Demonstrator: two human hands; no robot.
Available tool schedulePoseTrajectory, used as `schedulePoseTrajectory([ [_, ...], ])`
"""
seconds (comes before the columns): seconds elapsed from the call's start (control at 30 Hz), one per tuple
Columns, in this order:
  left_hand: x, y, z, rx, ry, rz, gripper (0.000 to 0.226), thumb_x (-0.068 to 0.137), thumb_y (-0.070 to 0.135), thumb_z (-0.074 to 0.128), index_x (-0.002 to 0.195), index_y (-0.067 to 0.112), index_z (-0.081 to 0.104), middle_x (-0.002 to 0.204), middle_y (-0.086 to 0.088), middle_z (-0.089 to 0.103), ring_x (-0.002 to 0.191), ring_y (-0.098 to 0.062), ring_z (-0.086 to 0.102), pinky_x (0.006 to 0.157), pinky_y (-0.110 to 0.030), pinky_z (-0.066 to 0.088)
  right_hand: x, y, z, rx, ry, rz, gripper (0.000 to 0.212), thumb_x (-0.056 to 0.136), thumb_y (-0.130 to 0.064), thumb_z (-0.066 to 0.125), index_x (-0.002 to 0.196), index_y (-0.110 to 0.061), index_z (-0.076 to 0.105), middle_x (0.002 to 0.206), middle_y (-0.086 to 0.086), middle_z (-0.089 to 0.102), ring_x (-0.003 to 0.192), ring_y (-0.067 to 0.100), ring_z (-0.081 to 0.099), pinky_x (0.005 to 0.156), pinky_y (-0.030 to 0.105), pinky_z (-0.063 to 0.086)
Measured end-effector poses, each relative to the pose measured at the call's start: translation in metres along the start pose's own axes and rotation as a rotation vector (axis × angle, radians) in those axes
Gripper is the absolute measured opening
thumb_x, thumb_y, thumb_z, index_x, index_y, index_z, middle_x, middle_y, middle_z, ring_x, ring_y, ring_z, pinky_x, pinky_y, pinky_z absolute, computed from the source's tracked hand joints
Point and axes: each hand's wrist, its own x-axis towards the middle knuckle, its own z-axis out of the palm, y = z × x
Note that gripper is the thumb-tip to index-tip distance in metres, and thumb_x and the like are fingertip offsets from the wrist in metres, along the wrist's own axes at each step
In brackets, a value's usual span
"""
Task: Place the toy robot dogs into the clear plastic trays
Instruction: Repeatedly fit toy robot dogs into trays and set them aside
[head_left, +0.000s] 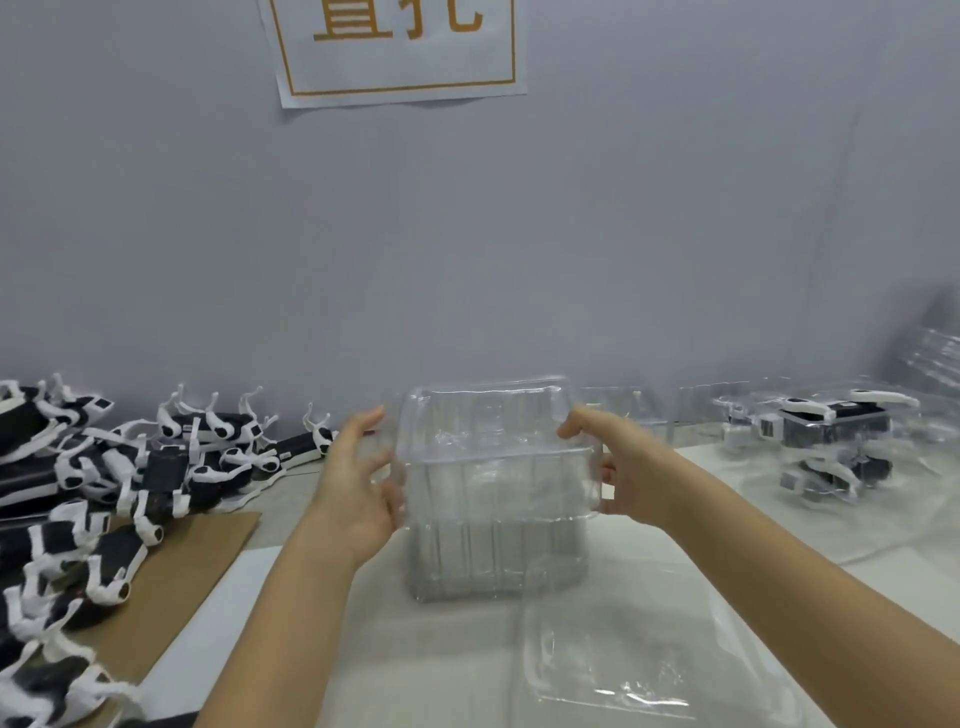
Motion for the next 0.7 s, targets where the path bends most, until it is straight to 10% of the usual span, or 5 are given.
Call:
schedulePoseTrajectory([
  [0.13,0.013,0.002,0.0,0.277,0.06,-0.015,0.07,0.059,0.069,0.069,0.107,0.018,0.068,0.083,-0.005,0.044,0.054,-0.013,0.038,0.051,-0.026,0.036,0.011,0.008,0.0,0.07,0.014,-0.105,0.072,0.071,-0.015,0.074,0.128,-0.035,0.035,0.11,0.012,0.055,0.081,0.027,0.051,0.063,0.035,0.049],
  [0.37,0.025,0.002,0.005,0.42,0.098,0.071,0.071,0.038,0.054,0.071,0.097,0.015,0.059,0.066,-0.001,0.039,0.046,-0.014,0.031,0.053,-0.028,0.035,0.022,0.006,0.0,0.079,-0.034,-0.131,0.071,0.065,-0.023,0.076,0.132,-0.02,0.05,0.115,0.009,0.057,0.079,0.024,0.039,0.058,0.028,0.034],
  [0.5,0.033,0.004,0.007,0.406,0.114,-0.008,0.073,0.029,0.058,0.075,0.088,0.018,0.057,0.058,0.003,0.043,0.044,-0.013,0.033,0.047,-0.021,0.035,0.029,0.0,-0.004,0.101,-0.074,0.008,0.045,0.067,-0.034,0.078,0.105,-0.021,0.059,0.063,-0.004,0.041,0.048,0.009,0.038,0.049,0.021,0.03],
  [0.7,0.042,0.014,0.003,0.512,0.102,-0.086,0.067,0.031,0.081,0.071,0.043,0.02,0.046,0.043,0.005,0.033,0.034,-0.01,0.025,0.036,-0.019,0.019,0.045,-0.008,-0.001,0.115,-0.039,0.164,0.05,0.057,-0.054,0.082,0.048,-0.016,0.052,0.052,-0.001,0.037,0.048,0.017,0.039,0.054,0.024,0.047],
])
